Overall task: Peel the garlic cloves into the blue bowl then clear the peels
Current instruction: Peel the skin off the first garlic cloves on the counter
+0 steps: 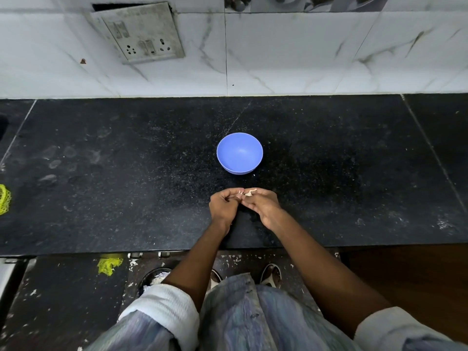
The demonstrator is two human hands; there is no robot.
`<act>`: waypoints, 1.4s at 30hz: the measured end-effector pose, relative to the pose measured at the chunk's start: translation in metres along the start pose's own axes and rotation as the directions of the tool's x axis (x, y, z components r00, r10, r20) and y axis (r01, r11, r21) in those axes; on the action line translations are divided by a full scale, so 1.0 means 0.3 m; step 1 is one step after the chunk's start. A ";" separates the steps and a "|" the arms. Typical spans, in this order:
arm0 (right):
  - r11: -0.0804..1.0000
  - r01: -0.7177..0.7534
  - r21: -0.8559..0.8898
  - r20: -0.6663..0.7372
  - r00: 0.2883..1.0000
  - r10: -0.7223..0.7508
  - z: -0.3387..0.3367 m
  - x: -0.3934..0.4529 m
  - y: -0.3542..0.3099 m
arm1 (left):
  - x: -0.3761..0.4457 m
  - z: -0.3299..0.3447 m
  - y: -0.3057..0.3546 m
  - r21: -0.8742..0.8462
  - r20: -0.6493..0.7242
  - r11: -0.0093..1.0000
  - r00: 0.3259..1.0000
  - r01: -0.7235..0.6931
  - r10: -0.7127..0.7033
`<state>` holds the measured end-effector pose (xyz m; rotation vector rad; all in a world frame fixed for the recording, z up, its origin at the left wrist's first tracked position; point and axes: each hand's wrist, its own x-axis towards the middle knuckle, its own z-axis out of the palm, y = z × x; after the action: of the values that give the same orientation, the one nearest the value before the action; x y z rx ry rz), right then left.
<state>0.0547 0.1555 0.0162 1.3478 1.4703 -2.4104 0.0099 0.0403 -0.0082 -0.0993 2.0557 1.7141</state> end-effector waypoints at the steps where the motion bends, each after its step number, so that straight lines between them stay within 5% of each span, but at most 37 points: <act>1: 1.000 0.011 -0.016 -0.013 1.000 -0.011 0.002 0.001 0.003 | 0.002 -0.002 -0.005 -0.002 -0.003 1.000 1.000 0.003 -0.003; 10: 0.989 0.061 -0.133 -0.119 0.990 -0.077 0.020 0.020 0.031 | 0.015 -0.025 0.000 -0.157 0.131 0.979 0.985 0.132 -0.112; 16: 0.987 0.024 -0.159 -0.018 0.999 -0.027 0.030 0.021 0.044 | 0.041 -0.079 -0.017 0.264 -0.082 0.964 0.996 -0.014 0.037; 23: 0.983 0.011 -0.181 0.023 1.000 -0.007 0.031 0.015 0.047 | 0.061 -0.159 -0.035 0.523 -0.063 0.849 0.990 -0.073 0.124; 28: 0.983 0.042 -0.178 -0.030 0.998 -0.048 0.037 0.020 0.062 | 0.051 -0.175 -0.037 0.470 -0.160 0.877 0.967 -0.100 0.196; 32: 0.995 0.018 -0.094 -0.004 1.000 -0.018 0.044 0.015 0.066 | 0.020 -0.152 -0.041 0.451 -0.120 0.838 0.910 -0.307 0.398; 36: 0.990 0.046 -0.137 0.024 0.999 -0.043 0.041 0.006 0.070 | -0.011 -0.107 -0.034 0.206 0.081 0.953 0.974 -0.223 0.211; 42: 0.999 -0.019 -0.039 0.099 0.995 0.023 0.019 -0.009 0.060 | -0.009 -0.096 -0.034 0.157 0.021 0.971 0.983 -0.183 0.182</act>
<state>0.0601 0.1401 0.0060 1.2106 1.4618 -2.3866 0.0070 0.0100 -0.0130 0.1499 2.2470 1.6435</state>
